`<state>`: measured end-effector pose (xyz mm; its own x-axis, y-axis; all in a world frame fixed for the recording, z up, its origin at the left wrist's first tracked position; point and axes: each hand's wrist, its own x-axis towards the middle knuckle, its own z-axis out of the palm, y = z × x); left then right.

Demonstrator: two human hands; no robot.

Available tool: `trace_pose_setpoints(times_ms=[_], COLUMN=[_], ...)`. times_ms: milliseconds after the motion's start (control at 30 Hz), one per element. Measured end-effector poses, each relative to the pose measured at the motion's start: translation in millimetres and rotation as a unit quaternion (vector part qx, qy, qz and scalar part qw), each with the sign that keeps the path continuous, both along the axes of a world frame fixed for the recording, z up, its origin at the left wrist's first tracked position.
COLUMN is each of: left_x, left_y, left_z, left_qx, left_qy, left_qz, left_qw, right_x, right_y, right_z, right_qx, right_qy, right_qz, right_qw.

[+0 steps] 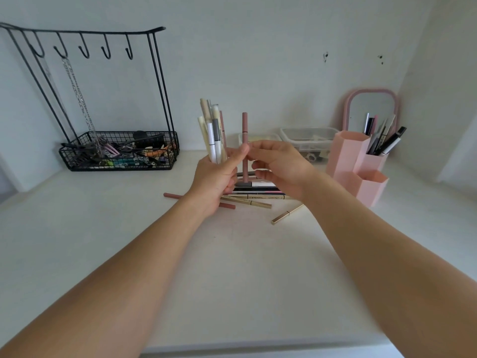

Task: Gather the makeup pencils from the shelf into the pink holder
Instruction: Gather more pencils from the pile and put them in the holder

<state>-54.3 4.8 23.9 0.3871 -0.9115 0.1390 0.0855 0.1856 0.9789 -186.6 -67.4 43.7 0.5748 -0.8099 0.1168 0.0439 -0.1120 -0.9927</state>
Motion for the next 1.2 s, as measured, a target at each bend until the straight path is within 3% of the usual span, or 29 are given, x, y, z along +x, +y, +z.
trace_pose_setpoints(times_ms=[367, 567, 667, 733, 833, 933, 1200], left_x=[4, 4, 4, 6, 8, 12, 17], left_y=[-6, -5, -6, -7, -8, -9, -8], left_z=[-9, -8, -5, -4, -5, -2, 0], left_qx=[0.032, 0.053, 0.040, 0.033, 0.031, 0.035, 0.047], left_qy=[-0.072, -0.123, -0.101, -0.077, -0.019, 0.018, 0.011], left_qz=[-0.064, -0.030, -0.021, -0.004, 0.018, 0.035, 0.051], left_qw=[0.995, 0.991, 0.994, 0.996, 0.999, 0.999, 0.998], right_x=[-2, 2, 0, -8, -25, -32, -28], right_y=[6, 10, 4, -5, -16, -22, -26], right_z=[3, 4, 7, 10, 10, 1, -7], right_qx=[0.006, -0.092, -0.111, -0.183, -0.323, -0.352, -0.356], right_qy=[-0.022, 0.049, 0.081, 0.150, 0.320, 0.426, 0.450], right_qz=[0.060, -0.008, -0.037, -0.079, -0.079, -0.034, -0.034], right_qw=[0.998, 0.995, 0.990, 0.968, 0.887, 0.833, 0.818])
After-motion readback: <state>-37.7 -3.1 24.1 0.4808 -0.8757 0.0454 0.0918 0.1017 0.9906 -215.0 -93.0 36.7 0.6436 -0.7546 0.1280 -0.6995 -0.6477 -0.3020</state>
